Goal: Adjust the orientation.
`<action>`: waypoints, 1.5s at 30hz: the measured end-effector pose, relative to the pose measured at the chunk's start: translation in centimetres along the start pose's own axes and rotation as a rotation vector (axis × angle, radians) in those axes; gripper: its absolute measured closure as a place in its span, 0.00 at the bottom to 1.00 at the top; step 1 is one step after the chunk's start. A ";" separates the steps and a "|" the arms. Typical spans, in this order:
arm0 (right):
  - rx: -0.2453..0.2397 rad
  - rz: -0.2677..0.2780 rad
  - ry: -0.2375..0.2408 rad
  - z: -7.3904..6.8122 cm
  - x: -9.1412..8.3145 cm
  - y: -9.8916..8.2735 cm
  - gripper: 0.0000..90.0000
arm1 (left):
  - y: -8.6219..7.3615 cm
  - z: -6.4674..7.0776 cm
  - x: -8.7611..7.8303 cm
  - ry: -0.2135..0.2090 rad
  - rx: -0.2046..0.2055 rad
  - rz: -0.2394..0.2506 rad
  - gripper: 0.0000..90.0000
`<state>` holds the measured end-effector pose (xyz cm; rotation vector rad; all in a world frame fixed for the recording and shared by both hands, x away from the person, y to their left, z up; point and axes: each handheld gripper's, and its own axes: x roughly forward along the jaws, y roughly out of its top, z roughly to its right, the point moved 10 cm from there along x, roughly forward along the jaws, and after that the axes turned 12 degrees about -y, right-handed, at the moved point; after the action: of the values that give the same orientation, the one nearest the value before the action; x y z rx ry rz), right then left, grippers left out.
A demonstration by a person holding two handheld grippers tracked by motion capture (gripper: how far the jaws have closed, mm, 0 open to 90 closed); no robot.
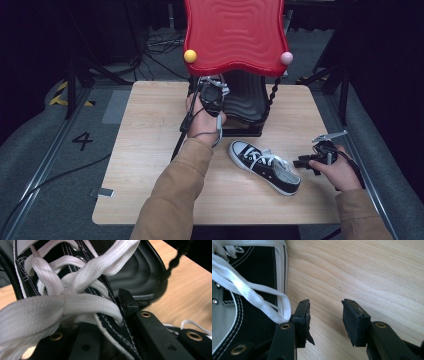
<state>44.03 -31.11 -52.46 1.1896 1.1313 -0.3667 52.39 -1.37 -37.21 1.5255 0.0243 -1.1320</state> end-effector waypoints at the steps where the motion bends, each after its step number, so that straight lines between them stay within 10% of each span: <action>1: 0.000 0.000 -0.001 0.0 0.0 -0.1 0.65 | 0.1 -0.1 0.2 0.012 0.010 -0.002 0.91; 25: -0.005 -0.020 0.004 -0.2 0.3 -1.3 0.64 | 1.7 -1.5 4.2 0.100 0.112 0.009 0.92; 45: -0.016 -0.031 0.001 -0.1 0.4 -2.1 0.63 | 2.4 -3.0 6.2 0.156 0.061 -0.063 0.90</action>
<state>42.57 -31.78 -53.93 1.1601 1.1526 -0.3800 58.94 -3.22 -39.89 1.6749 0.1465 -1.0694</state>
